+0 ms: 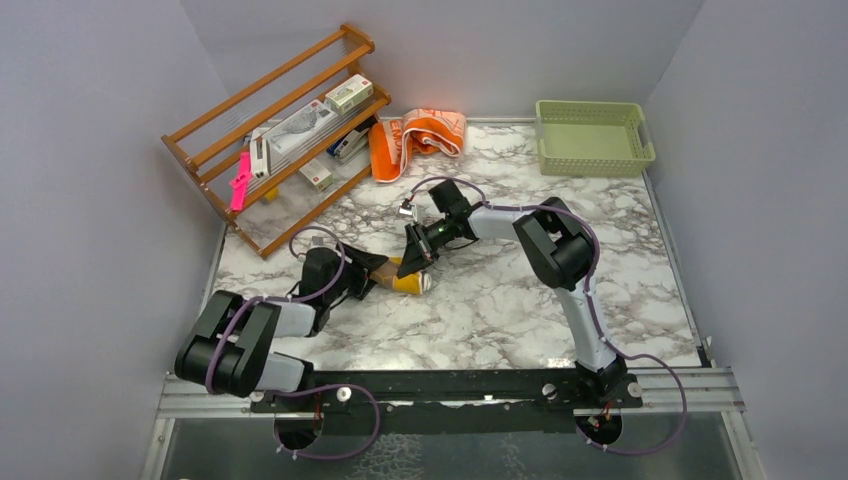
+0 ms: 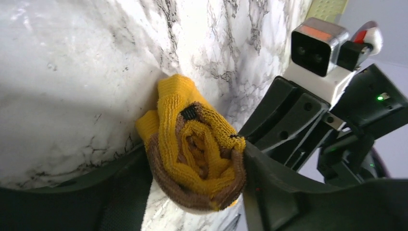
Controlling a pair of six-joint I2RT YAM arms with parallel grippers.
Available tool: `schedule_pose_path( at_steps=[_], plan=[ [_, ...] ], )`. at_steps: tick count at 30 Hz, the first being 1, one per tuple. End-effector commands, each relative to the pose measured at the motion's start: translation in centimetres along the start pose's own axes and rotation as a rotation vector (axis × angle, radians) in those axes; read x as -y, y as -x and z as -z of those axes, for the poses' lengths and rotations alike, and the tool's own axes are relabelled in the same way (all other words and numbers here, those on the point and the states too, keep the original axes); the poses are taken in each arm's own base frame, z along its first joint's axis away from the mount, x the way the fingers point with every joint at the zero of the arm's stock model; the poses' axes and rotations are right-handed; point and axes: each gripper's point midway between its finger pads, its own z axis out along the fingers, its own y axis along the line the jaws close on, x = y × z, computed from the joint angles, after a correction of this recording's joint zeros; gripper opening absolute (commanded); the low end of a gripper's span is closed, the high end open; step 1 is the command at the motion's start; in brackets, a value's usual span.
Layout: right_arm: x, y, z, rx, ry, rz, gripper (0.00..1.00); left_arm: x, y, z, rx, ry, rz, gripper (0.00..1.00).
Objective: Roll the towels
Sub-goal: Roll the towel at the center of the board, then pick up the towel at the center of the board.
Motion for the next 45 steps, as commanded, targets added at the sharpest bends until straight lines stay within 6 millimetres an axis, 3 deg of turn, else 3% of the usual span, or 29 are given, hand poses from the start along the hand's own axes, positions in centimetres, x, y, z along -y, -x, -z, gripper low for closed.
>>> schedule_pose_path(
  at_steps=[1,9,11,14,16,17,18,19,21,23,26,28,31,33,37,40,45],
  plan=[
    [3.7,-2.7,-0.5,-0.035,-0.106,-0.092,0.01,-2.6,-0.6,-1.0,-0.001,0.102,-0.041,0.59],
    [3.4,-1.9,-0.1,-0.030,-0.154,-0.061,0.02,-2.8,-0.9,-2.2,-0.021,0.118,-0.082,0.24],
    [3.2,-1.2,0.4,-0.023,-0.194,-0.018,0.11,-2.7,-0.8,-2.5,-0.020,0.118,-0.097,0.00],
    [1.6,0.9,2.2,0.044,-0.285,0.124,0.24,-1.8,-0.5,-3.1,-0.022,0.100,-0.141,0.00],
    [-0.3,3.2,4.6,0.161,-0.393,0.264,0.34,-1.2,-0.4,-3.3,-0.022,0.088,-0.163,0.00],
    [-1.7,4.4,6.4,0.253,-0.465,0.348,0.43,-0.8,-0.2,-3.4,-0.020,0.086,-0.175,0.00],
    [-3.4,5.4,8.4,0.357,-0.526,0.438,0.86,-0.6,-0.1,-3.4,-0.020,0.097,-0.188,0.00],
    [-5.2,6.2,10.4,0.473,-0.574,0.521,0.98,-0.2,0.1,-3.5,-0.015,0.100,-0.203,0.00],
    [-8.7,6.6,13.7,0.711,-0.589,0.615,1.00,0.6,0.8,-3.4,0.005,0.120,-0.238,0.00],
    [-10.0,5.6,14.5,0.780,-0.556,0.636,0.99,1.4,1.8,-3.2,0.039,0.164,-0.285,0.00],
    [-10.3,4.6,12.5,0.602,-0.570,0.774,0.62,2.8,3.7,-2.7,0.109,0.261,-0.355,0.00],
    [-10.9,4.0,11.3,0.599,-0.741,0.921,0.54,3.8,4.6,-2.4,0.130,0.310,-0.385,0.00],
    [-13.6,1.9,9.5,0.681,-0.815,1.171,0.57,4.3,5.2,-2.0,0.138,0.378,-0.385,0.00],
    [-13.7,1.4,8.9,0.703,-0.793,1.197,0.58,4.1,5.2,-1.7,0.134,0.422,-0.352,0.00],
    [-12.8,2.1,7.8,0.718,-0.798,1.214,0.58,3.6,4.2,-1.4,0.090,0.478,-0.276,0.00],
    [-13.6,3.4,7.1,0.779,-0.770,1.241,0.61,3.7,3.7,-1.1,0.076,0.482,-0.243,0.00],
    [-13.2,5.1,4.1,0.731,-0.723,1.241,0.81,4.5,3.6,-0.4,0.087,0.486,-0.223,0.00]
  ],
)
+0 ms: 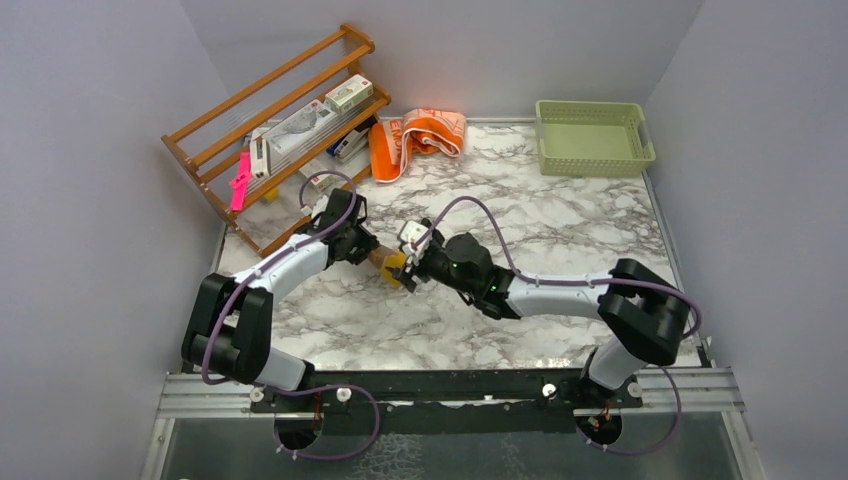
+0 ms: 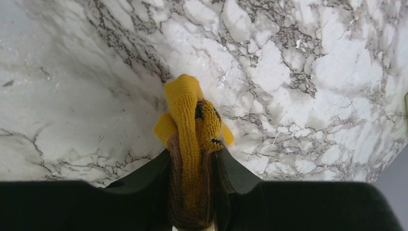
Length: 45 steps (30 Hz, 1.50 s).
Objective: Roll the towels
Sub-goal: Pick up the towel at the center of the board.
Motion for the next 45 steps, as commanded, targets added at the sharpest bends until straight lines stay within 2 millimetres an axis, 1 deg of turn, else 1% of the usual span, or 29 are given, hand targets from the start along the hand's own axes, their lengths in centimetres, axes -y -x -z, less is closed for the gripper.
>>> schedule_pose_path(
  at_steps=[1,3,5,11,14,16,19,24,28,30,31,32,33,34,36,37,38,41,42,43,44,45],
  plan=[
    [0.1,2.5,-3.1,0.070,-0.008,0.014,0.82,0.5,0.3,1.5,0.007,0.026,0.038,0.00],
    [-0.5,1.7,-4.1,0.031,0.008,0.011,0.83,0.8,0.6,2.0,0.019,0.026,0.042,0.00],
    [-0.9,0.8,-4.7,0.002,0.017,-0.001,0.84,0.9,1.0,2.4,0.032,0.033,0.045,0.00],
    [-2.1,-1.3,-5.6,-0.068,0.060,-0.031,0.84,1.6,1.7,3.4,0.050,0.034,0.058,0.00],
    [-2.2,-2.7,-6.1,-0.106,0.053,-0.039,0.86,2.0,1.9,3.9,0.055,0.026,0.071,0.00],
    [-1.9,-3.0,-6.4,-0.110,0.027,-0.043,0.87,2.3,2.0,4.4,0.053,0.016,0.078,0.00],
    [-0.8,-3.4,-6.9,-0.117,-0.041,-0.044,0.87,2.6,1.8,4.8,0.036,0.010,0.079,0.00],
    [1.2,-4.8,-7.7,-0.157,-0.172,-0.026,0.87,2.6,1.5,5.4,0.015,0.009,0.075,0.00],
    [2.0,-5.6,-8.0,-0.185,-0.225,-0.016,0.83,2.6,1.5,5.7,0.011,0.016,0.060,0.00],
    [2.5,-6.1,-8.0,-0.207,-0.258,-0.014,0.79,2.5,1.5,5.8,0.012,0.018,0.056,0.00],
    [2.7,-6.4,-8.0,-0.223,-0.273,-0.017,0.74,2.5,1.6,5.9,0.013,0.019,0.056,0.00],
    [2.9,-6.7,-8.0,-0.235,-0.286,-0.020,0.70,2.6,1.6,6.0,0.014,0.017,0.056,0.00],
    [3.0,-6.9,-8.0,-0.243,-0.293,-0.022,0.63,2.6,1.7,6.1,0.015,0.015,0.054,0.00],
    [2.9,-7.1,-7.9,-0.246,-0.295,-0.025,0.52,2.7,1.8,6.2,0.018,0.013,0.051,0.00],
    [2.8,-7.1,-7.5,-0.238,-0.287,-0.037,0.18,2.9,2.0,6.4,0.027,0.009,0.045,0.00],
    [2.8,-6.8,-7.3,-0.228,-0.279,-0.047,0.06,3.0,2.2,6.5,0.033,0.008,0.042,0.00],
    [2.7,-6.5,-7.1,-0.219,-0.267,-0.059,0.01,3.2,2.4,6.6,0.042,0.006,0.036,0.00],
    [2.8,-5.5,-6.5,-0.203,-0.208,-0.104,0.01,3.9,3.7,7.2,0.082,-0.015,0.013,0.00],
    [3.0,-5.3,-6.3,-0.204,-0.183,-0.125,0.01,4.4,4.6,7.6,0.106,-0.034,-0.009,0.04],
    [3.6,-4.7,-6.0,-0.199,-0.166,-0.148,0.01,5.0,5.6,8.0,0.131,-0.062,-0.036,0.14],
    [4.4,-4.6,-5.6,-0.210,-0.157,-0.167,0.01,5.9,6.9,8.8,0.162,-0.091,-0.057,0.29],
    [5.5,-4.5,-5.3,-0.225,-0.161,-0.184,0.01,6.1,7.9,9.2,0.182,-0.100,-0.073,0.49]
  ],
)
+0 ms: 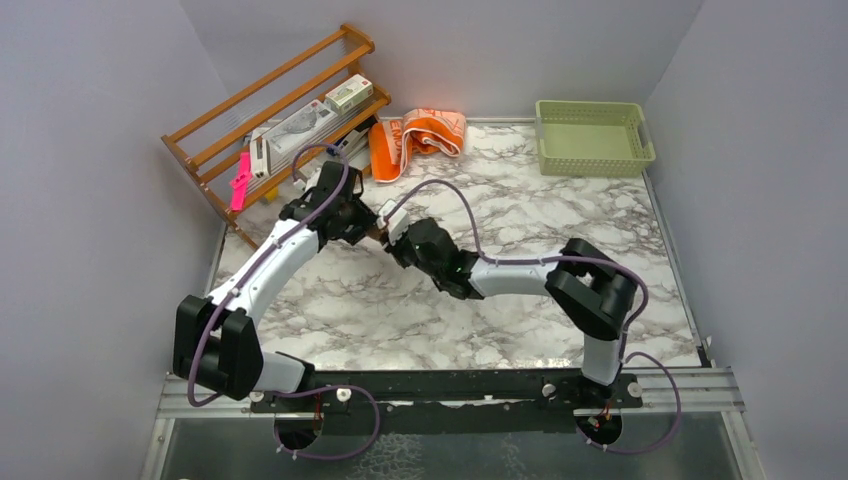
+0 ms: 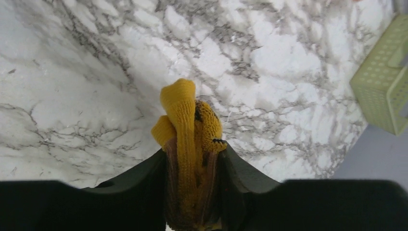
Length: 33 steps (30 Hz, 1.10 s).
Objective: Roll the towels
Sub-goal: Pick up the towel at the center of the board, then place the towel in the bin.
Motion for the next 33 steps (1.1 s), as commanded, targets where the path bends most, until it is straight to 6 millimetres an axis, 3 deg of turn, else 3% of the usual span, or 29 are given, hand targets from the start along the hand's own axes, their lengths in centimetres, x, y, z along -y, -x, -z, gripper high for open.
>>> schedule_pose_path(
  at_steps=[1,4,5,8,9,14,17,20,25,33],
  plan=[
    [5.2,0.9,1.8,-0.057,0.003,-0.097,0.01,2.9,6.9,3.9,0.192,-0.107,-0.092,0.62],
    [11.2,2.6,2.7,-0.071,-0.057,-0.143,0.01,5.0,10.3,5.8,0.259,-0.166,-0.166,0.87],
    [13.9,3.4,3.1,-0.076,-0.088,-0.158,0.01,5.7,10.9,6.0,0.264,-0.179,-0.204,0.91],
    [22.0,5.8,4.2,-0.092,-0.190,-0.193,0.01,7.3,11.8,5.8,0.254,-0.208,-0.325,0.91],
    [25.3,7.6,4.6,-0.082,-0.229,-0.202,0.01,7.5,11.8,5.4,0.246,-0.209,-0.358,0.91],
    [37.8,7.1,5.2,-0.171,-0.349,-0.300,0.01,7.9,11.4,2.6,0.196,-0.209,-0.442,0.91],
    [43.3,6.1,4.9,-0.185,-0.416,-0.322,0.01,8.4,11.2,1.3,0.164,-0.222,-0.488,0.91],
    [47.0,4.8,4.4,-0.173,-0.461,-0.326,0.01,8.9,11.3,0.3,0.144,-0.227,-0.537,0.90],
    [50.6,0.3,4.5,-0.153,-0.483,-0.400,0.01,9.2,11.0,-1.7,0.101,-0.228,-0.573,0.90],
    [52.7,-6.8,5.7,-0.235,-0.513,-0.491,0.01,8.4,10.1,-4.9,0.040,-0.201,-0.572,0.88]
  ],
)
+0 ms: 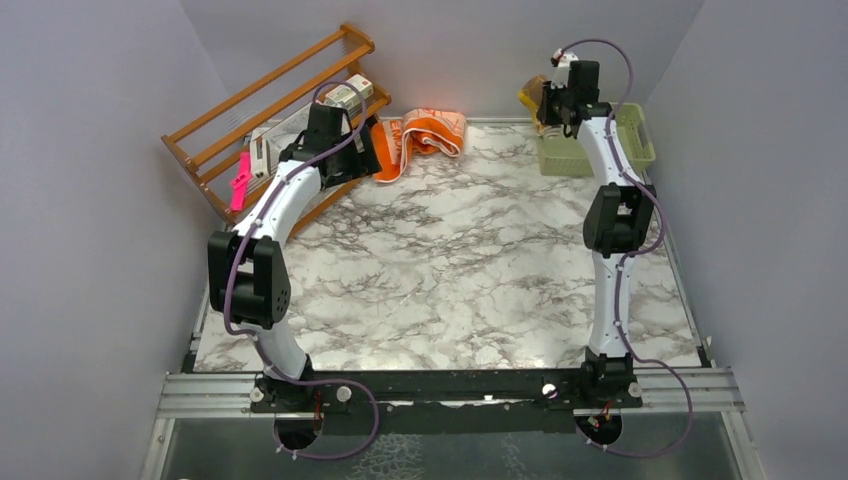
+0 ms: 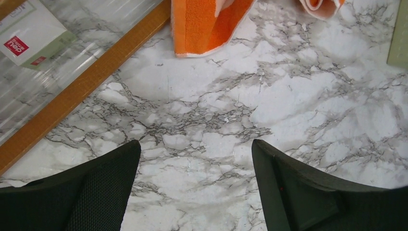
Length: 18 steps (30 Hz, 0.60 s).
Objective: Roll the towels
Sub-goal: Place the towel in the bin.
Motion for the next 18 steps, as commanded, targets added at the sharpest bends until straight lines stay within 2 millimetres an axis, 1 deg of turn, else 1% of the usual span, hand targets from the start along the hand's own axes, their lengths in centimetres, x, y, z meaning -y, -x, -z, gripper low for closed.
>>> schedule_pose_path(
  at_steps=[1,3,5,6,9,13,15,18],
  plan=[
    [2.2,-0.8,0.2,0.007,0.003,-0.061,0.01,0.6,0.1,-1.1,-0.014,-0.038,-0.025,0.87],
    [3.4,-1.9,0.1,-0.013,-0.012,-0.097,0.01,0.7,0.2,-1.4,-0.015,-0.044,-0.032,0.86],
    [4.2,-3.1,-0.1,-0.032,-0.028,-0.135,0.01,1.2,0.5,-1.7,-0.008,-0.052,-0.057,0.79],
    [4.6,-3.5,-0.1,-0.039,-0.041,-0.146,0.01,1.5,0.6,-1.9,-0.004,-0.048,-0.077,0.78],
    [5.5,-4.7,-0.1,-0.053,-0.074,-0.184,0.01,2.7,1.1,-2.8,0.007,-0.037,-0.135,0.78],
    [6.6,-5.3,0.0,-0.058,-0.095,-0.239,0.01,4.4,2.3,-4.1,0.038,-0.022,-0.192,0.81],
    [6.7,-5.9,-0.3,-0.078,-0.095,-0.248,0.01,4.9,2.8,-5.3,0.050,-0.005,-0.212,0.83],
    [6.4,-7.2,-1.2,-0.124,-0.080,-0.262,0.01,5.5,3.5,-7.6,0.063,0.018,-0.246,0.84]
  ],
)
